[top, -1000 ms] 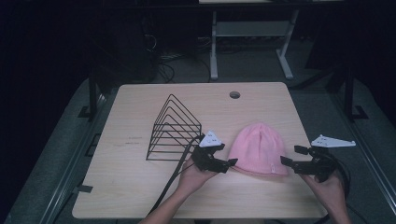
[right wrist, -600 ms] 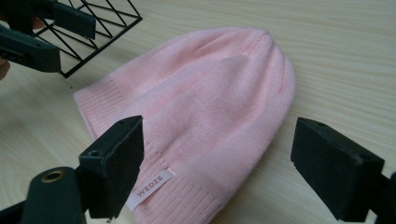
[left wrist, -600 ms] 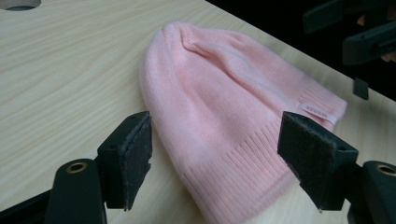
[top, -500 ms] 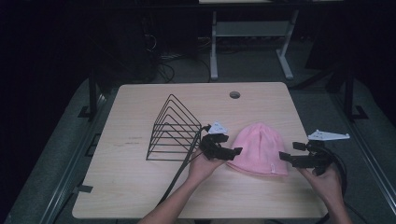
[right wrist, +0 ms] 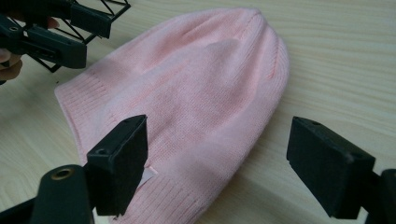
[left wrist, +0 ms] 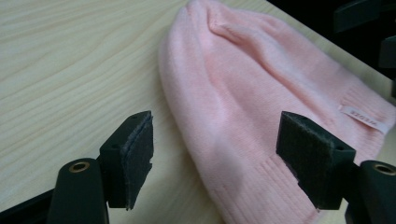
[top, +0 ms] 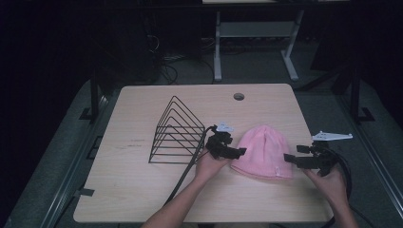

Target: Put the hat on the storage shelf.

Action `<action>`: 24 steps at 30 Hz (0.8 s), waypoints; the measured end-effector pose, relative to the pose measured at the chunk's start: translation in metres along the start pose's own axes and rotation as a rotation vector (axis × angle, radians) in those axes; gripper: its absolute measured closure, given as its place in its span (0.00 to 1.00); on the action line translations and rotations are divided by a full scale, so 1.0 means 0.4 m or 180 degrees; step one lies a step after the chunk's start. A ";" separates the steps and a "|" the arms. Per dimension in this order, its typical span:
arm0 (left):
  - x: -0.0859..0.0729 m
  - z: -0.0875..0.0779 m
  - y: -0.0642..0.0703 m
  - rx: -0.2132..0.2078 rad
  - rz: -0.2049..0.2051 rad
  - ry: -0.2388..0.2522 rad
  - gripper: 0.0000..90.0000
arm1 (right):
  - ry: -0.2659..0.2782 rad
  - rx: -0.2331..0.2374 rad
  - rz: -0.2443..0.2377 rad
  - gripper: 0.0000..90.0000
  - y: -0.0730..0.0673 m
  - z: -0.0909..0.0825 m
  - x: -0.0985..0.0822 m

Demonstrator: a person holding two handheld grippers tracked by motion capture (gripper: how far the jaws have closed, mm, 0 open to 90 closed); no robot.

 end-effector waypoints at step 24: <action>-0.017 0.044 -0.023 -0.0025 -0.0201 -0.0240 0.42 | -0.0399 0.0121 0.0297 0.45 0.034 0.033 -0.027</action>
Point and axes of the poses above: each handheld gripper's, and its own axes: z roughly forward along the jaws, x roughly out of its top, y roughly to its right, the point moved 1 cm from there along z, roughly forward along the jaws, and after that the axes turned 7 degrees about x, right-handed, at the moved point
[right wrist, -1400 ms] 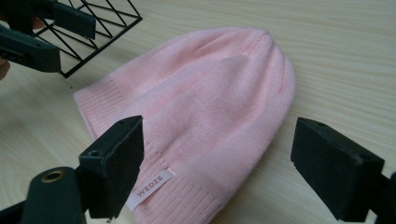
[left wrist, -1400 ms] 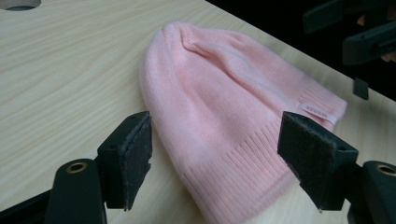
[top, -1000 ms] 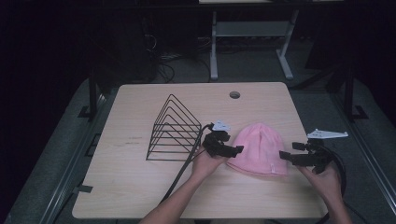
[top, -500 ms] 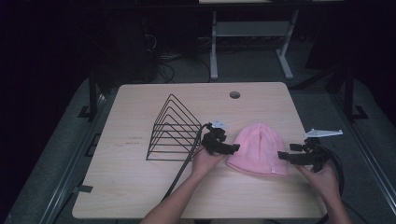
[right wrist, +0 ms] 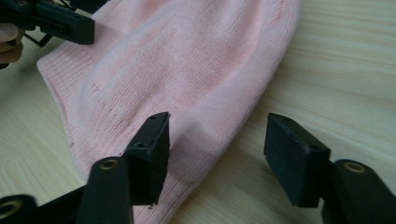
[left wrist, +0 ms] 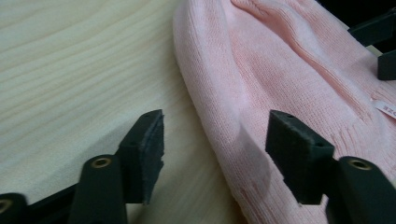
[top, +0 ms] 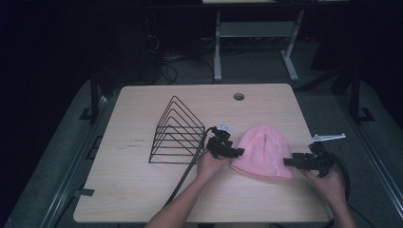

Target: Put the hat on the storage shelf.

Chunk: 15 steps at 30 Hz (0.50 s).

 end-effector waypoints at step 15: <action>-0.011 0.007 0.005 -0.0241 0.0019 -0.0218 0.60 | -0.0154 0.0220 0.0318 0.58 0.007 0.010 -0.034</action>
Point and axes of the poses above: each handheld gripper's, and its own axes: z roughly forward along the jaws, x roughly out of its top, y roughly to its right, the point moved 1 cm from there along z, roughly forward along the jaws, and after that the axes turned 7 degrees about x, right-handed, at the moved point
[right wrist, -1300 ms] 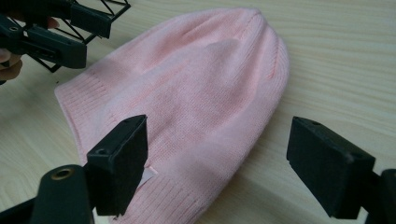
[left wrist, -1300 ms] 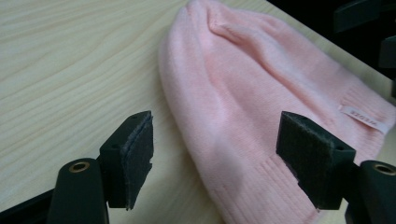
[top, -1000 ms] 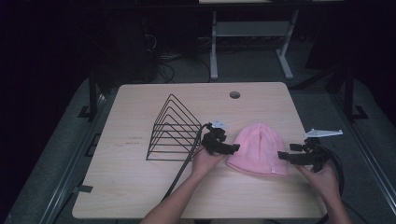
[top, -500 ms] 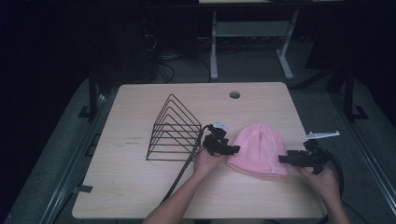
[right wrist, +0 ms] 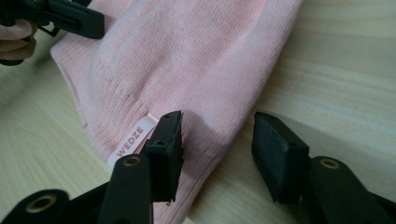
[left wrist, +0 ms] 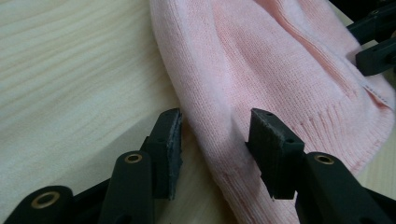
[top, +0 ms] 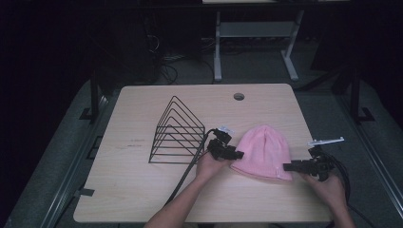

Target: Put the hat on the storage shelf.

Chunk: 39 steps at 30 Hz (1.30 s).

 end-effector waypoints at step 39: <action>0.042 -0.095 0.071 -0.0199 0.0504 0.0332 0.92 | 0.0205 0.0184 -0.0374 0.93 -0.073 -0.023 0.027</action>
Point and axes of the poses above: each handheld gripper's, and its own axes: z roughly forward along the jaws, x roughly out of its top, y roughly to its right, the point moved 1 cm from there along z, roughly forward along the jaws, and after that the axes turned 7 degrees about x, right-handed, at the moved point
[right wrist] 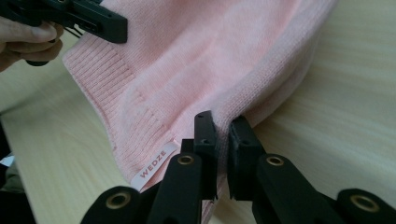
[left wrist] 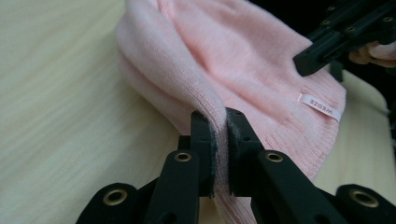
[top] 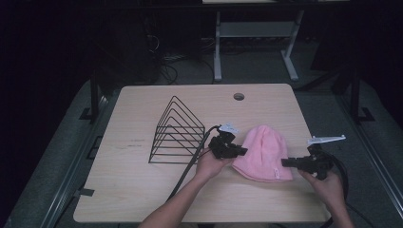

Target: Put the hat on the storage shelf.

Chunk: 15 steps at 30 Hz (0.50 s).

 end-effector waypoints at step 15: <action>0.092 -0.290 0.031 0.0152 0.0424 0.0656 0.92 | 0.0598 0.0440 -0.0525 0.93 -0.148 -0.101 0.118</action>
Point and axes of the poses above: each handheld gripper's, and its own axes: z roughly forward along the jaws, x roughly out of its top, y roughly to its right, the point moved 1 cm from there along z, roughly forward along the jaws, and after that the axes turned 7 degrees about x, right-handed, at the moved point
